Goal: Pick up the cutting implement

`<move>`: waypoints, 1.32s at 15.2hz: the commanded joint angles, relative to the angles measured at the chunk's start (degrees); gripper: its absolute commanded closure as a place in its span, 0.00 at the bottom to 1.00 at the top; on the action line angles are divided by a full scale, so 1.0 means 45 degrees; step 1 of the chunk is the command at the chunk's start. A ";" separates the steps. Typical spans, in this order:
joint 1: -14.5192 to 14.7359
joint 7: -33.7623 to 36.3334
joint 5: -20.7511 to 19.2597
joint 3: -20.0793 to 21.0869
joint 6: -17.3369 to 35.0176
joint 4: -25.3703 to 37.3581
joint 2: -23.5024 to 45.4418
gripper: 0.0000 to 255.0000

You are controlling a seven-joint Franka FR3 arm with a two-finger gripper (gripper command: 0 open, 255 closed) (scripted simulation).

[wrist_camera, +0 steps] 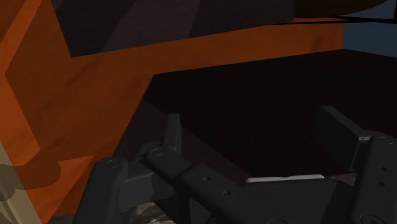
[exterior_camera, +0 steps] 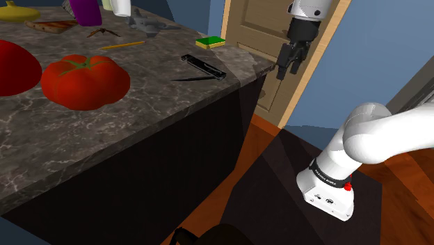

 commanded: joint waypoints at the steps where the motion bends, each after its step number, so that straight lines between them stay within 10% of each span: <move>1: 0.0000 0.0000 0.0000 0.0000 0.0000 0.0000 0.0000 0.00; 20: 0.0309 0.2234 -0.0757 0.2248 0.2527 0.7396 0.9037 0.00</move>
